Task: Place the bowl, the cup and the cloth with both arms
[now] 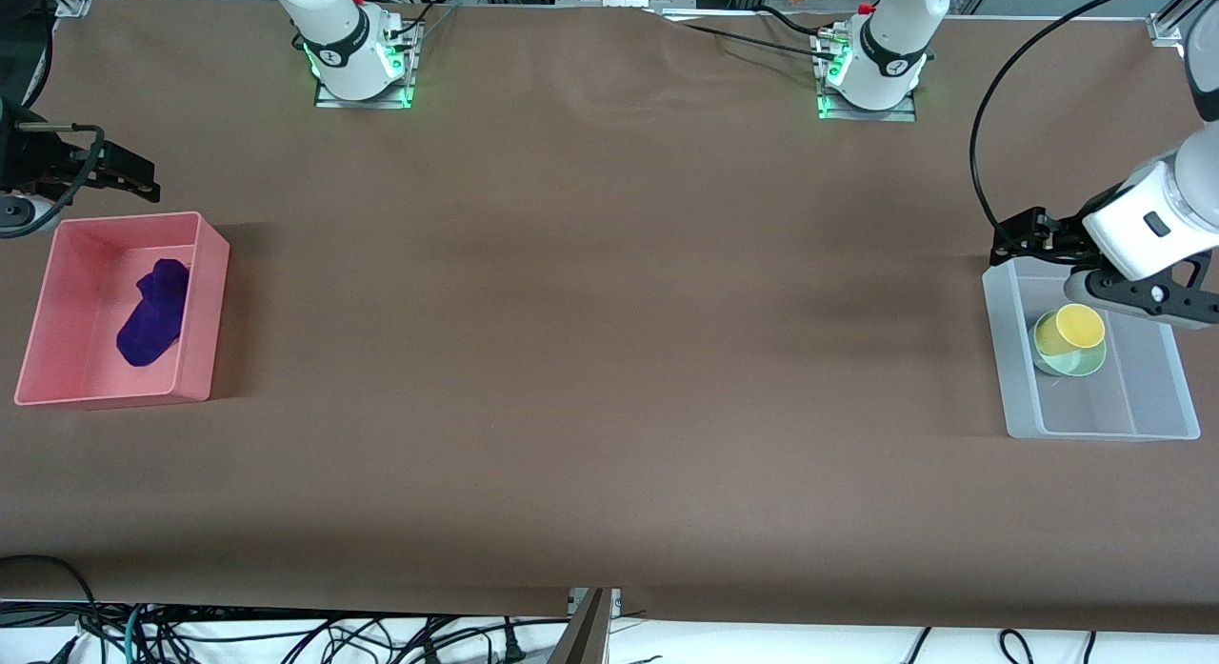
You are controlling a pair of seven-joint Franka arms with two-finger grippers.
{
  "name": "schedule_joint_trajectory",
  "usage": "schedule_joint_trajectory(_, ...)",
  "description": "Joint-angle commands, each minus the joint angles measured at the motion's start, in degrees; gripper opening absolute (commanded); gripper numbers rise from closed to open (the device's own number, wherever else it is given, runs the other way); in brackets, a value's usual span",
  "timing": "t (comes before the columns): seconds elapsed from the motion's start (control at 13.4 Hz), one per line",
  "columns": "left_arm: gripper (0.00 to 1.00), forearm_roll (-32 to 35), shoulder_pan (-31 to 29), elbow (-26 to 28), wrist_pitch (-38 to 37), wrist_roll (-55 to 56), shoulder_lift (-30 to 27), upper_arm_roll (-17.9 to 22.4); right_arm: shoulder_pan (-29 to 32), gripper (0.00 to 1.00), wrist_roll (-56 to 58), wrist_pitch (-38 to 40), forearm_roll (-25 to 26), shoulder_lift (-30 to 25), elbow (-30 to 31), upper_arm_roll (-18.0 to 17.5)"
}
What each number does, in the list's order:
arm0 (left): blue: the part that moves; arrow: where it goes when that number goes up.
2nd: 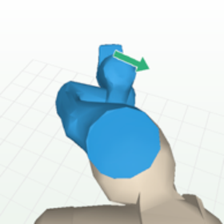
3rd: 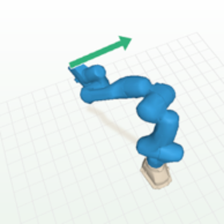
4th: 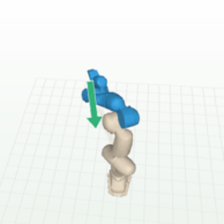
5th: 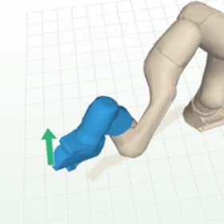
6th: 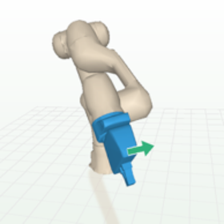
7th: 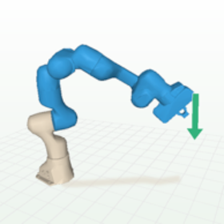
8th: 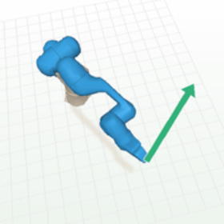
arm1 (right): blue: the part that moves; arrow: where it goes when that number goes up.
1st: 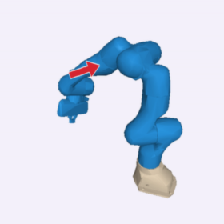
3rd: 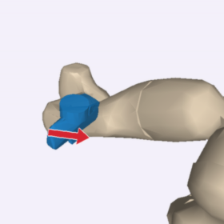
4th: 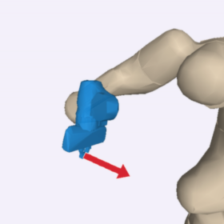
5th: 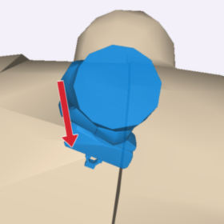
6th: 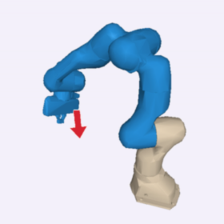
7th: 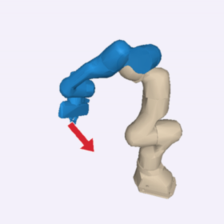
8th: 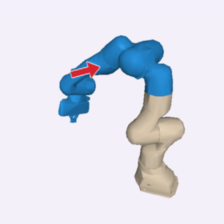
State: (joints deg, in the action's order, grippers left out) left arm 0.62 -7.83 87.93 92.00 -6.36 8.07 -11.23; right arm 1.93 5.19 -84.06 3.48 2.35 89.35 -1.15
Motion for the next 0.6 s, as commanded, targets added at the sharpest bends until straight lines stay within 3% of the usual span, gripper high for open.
schedule_joint_trajectory(0.0, 1.00, -1.2, 7.0, 13.2, 7.3, 1.9, -9.9, 8.0, -0.3, 1.00, -0.6, 1.2, 0.0, 0.4, -1.3, -0.1)
schedule_joint_trajectory(0.52, 1.00, -1.2, 7.9, 13.7, 7.3, 1.9, -9.9, 8.9, -0.2, 1.00, -0.6, 1.1, 0.0, 0.4, -1.3, 0.0)
